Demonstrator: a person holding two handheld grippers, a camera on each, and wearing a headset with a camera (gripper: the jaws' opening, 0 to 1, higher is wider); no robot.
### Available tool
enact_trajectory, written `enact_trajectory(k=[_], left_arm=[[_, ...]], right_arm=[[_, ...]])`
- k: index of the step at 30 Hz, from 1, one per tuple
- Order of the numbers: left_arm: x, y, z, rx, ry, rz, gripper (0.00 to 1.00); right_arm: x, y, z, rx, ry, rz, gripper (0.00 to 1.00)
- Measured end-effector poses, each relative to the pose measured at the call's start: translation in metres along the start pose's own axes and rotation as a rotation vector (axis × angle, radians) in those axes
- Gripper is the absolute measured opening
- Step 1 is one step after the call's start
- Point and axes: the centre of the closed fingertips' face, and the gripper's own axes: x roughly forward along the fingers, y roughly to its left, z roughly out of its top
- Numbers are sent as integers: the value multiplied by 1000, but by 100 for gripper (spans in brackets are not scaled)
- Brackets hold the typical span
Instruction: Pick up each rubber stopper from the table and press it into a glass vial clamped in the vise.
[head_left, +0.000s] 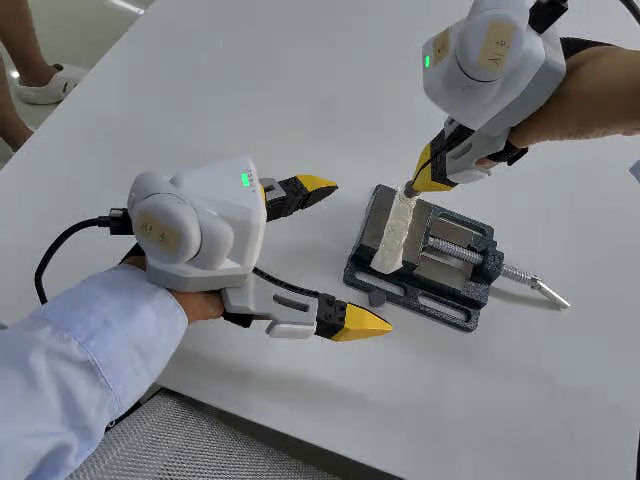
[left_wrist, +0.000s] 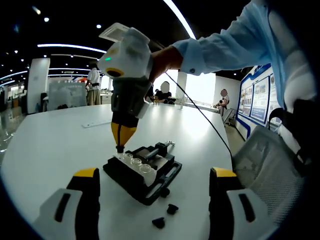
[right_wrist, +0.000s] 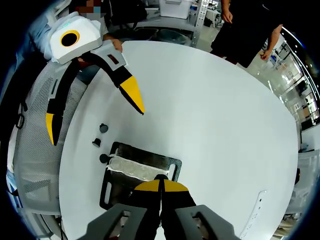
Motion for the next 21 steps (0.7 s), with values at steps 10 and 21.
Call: enact_trajectory(k=[10,21], left_arm=[[4,-1,0,-3,-3,-5,88],[2,-1,0,-3,-8,-3,88]], right_arm=[[1,-1,0,6,27,-14,0],[3,1,3,2,70,-34,0]])
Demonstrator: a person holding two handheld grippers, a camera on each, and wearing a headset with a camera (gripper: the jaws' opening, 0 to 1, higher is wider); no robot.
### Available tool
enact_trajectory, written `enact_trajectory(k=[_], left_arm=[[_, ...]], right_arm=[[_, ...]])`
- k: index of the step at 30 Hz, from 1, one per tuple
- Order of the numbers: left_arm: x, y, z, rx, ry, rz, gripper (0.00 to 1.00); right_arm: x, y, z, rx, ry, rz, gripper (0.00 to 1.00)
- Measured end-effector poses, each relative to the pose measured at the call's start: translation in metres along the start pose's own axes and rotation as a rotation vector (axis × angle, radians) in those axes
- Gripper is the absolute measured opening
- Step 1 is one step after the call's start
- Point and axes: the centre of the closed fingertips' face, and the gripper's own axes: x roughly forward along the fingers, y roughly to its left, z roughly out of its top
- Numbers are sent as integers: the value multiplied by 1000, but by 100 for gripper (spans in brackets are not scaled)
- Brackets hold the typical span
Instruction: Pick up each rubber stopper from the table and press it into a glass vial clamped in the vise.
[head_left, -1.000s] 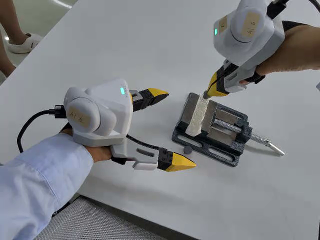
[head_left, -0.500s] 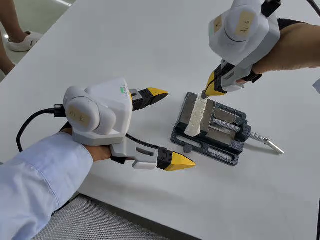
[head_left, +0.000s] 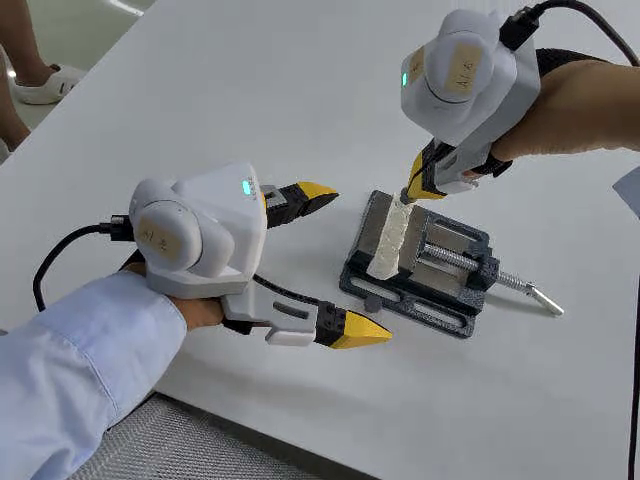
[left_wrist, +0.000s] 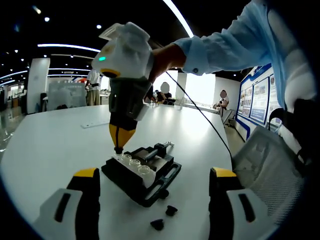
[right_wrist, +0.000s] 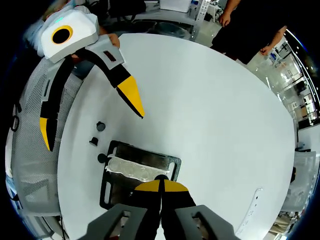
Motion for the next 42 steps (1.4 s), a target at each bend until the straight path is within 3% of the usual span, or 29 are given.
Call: enact_trajectory(k=[16,18,26,27,30,35,41,42], left_arm=[[4,-4,3,-2,-9,-11,88],[4,-5,3,0,-11,-10,88],[0,-7,7,18,-2,-9,87],[-2,-7,9,22,-1,-7,87],[-7,-8,11,25,2,-2,87],[-15,-6,14,33,4,15,87],[-16,-8,15,42,12,22,87],[-16,-8,16,41,12,23,87]], right_arm=[[1,2,0,26,25,-4,0],[1,1,0,52,19,2,0],[-1,-1,0,36,-3,-24,0],[-1,-1,0,78,-11,-18,0],[-3,-1,-2,59,-24,-17,0],[-4,-1,-3,107,-75,-26,0],[-6,3,-7,101,-113,-56,0],[-9,3,-5,110,-139,-68,0]])
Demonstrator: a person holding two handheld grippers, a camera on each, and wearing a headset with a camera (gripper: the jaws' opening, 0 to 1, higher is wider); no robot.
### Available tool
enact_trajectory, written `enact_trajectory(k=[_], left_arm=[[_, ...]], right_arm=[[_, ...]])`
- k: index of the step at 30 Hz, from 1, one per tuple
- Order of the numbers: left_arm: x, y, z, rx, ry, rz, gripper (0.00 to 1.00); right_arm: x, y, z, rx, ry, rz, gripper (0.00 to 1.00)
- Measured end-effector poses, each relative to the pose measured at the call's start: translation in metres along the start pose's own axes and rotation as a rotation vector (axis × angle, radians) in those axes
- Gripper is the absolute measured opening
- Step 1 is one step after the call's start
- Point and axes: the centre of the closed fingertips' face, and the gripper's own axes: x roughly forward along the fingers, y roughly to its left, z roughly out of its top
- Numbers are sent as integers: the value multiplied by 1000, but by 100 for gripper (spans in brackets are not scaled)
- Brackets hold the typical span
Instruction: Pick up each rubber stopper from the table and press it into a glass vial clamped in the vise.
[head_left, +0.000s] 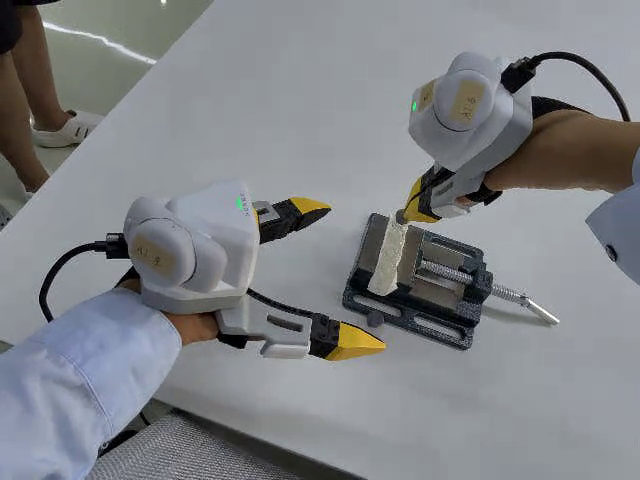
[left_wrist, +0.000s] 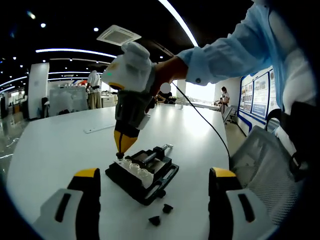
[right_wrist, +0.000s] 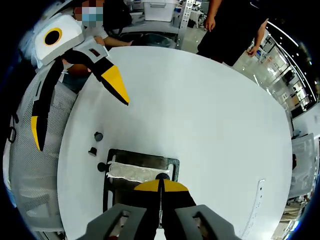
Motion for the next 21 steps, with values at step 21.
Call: enact_trajectory(k=[21], left_arm=[[-8,-6,-4,-8,12,11,89]], right_arm=[[-26,63,28,330,-404,-3,16]])
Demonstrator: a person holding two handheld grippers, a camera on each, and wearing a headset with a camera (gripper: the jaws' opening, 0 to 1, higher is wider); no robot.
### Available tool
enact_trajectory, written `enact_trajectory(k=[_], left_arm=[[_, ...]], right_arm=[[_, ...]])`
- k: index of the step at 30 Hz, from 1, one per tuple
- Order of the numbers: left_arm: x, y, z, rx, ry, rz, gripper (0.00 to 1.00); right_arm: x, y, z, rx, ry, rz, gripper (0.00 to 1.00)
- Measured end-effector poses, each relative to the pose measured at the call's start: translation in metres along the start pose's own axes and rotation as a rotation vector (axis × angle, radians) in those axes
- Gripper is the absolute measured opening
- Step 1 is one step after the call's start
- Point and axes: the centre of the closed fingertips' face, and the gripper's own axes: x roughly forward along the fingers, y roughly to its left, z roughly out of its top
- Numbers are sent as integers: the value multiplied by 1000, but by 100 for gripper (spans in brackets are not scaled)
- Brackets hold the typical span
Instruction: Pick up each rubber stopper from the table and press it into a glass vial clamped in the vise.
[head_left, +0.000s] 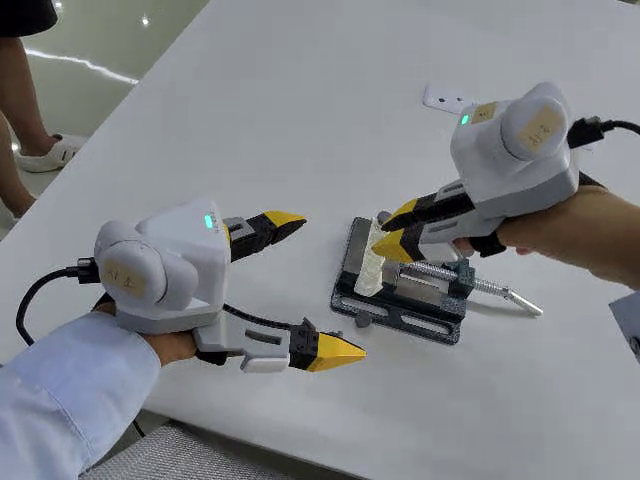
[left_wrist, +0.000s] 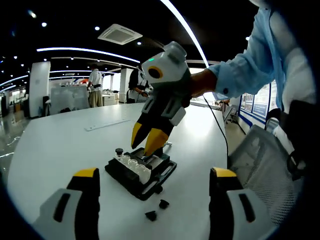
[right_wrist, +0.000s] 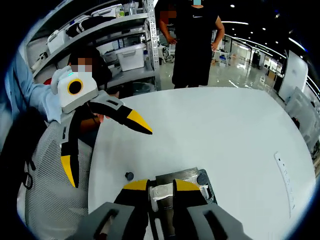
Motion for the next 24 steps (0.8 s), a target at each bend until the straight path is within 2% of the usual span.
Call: enact_trajectory(k=[7,13,18,22,24], left_arm=[[-2,-3,2,-5,-3,3,88],[-3,-6,4,-1,-1,1,88],[-6,-8,4,0,3,2,88],[-7,-10,4,1,0,5,88],[-8,-10,4,-2,-3,5,88]], right_arm=[[2,21,-14,33,-29,9,22],[8,34,-25,45,-30,8,21],[12,37,-39,-23,39,-9,19],[18,33,-52,-147,148,-36,16],[25,37,-52,-141,149,-28,15]])
